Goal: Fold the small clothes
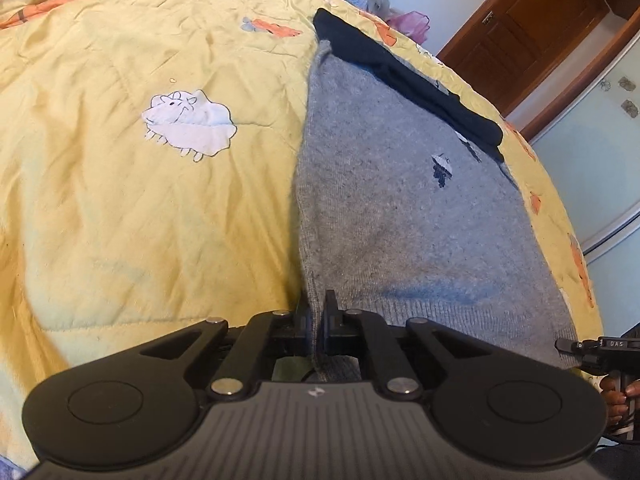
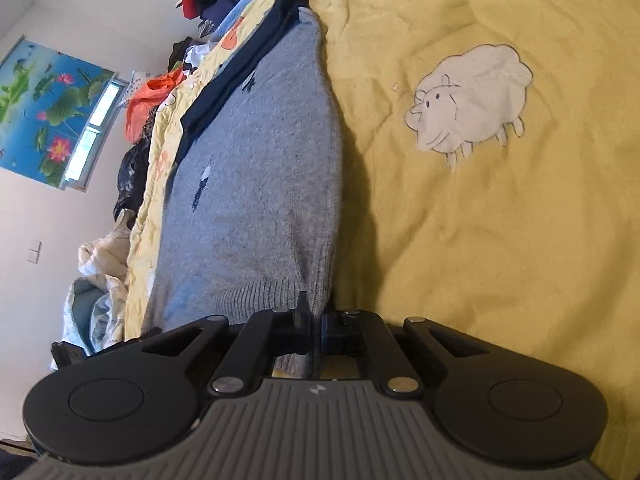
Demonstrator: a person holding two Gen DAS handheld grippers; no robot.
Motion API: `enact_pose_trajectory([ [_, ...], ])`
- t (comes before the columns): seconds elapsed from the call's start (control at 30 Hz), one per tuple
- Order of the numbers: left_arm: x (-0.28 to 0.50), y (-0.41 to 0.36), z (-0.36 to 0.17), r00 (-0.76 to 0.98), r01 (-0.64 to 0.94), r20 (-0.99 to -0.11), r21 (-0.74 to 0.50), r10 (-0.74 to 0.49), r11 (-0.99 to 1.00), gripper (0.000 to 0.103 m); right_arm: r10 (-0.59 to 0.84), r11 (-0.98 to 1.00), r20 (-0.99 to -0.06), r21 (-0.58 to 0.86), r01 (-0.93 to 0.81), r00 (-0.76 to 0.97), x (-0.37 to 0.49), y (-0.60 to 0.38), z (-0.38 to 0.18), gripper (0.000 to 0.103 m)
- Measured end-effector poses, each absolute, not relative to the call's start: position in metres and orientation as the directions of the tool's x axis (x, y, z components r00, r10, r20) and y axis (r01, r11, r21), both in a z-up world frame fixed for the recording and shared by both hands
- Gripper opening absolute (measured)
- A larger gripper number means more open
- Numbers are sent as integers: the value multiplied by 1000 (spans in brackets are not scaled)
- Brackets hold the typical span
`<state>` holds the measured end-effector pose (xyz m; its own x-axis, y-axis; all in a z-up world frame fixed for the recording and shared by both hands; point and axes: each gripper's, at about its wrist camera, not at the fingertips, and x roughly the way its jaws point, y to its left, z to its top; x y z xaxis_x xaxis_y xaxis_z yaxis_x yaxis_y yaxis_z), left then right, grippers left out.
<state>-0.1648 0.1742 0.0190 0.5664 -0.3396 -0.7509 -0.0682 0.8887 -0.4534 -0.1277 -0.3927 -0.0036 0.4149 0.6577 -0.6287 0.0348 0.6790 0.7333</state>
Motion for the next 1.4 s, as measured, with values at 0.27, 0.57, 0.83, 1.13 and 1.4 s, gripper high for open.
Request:
enact_pose_trajectory([
  [0.27,-159,162,19,548,-23,-722,-518,-422,855,31,734,582,-543,812,35,408,-117,-387,2,64],
  [0.57,-152,148,23,549,26,-726,-480,-414,877,30,718,609,-587,790,71,374,-105,-393,-6,19],
  [0.83,-149,162,24,511,16,-743,-495,-432,869,6,720,618,-566,786,0,401,-108,-393,7,9],
  [1.13,-103,172,60,597,49,-622,-602,-507,797,6,758,542,-420,831,-125,499,-58,-388,56,9],
  [1.4,-10,171,110,707,126,-496,-614,-505,779,6,752,473,-276,859,-198,599,36,-389,80,9],
])
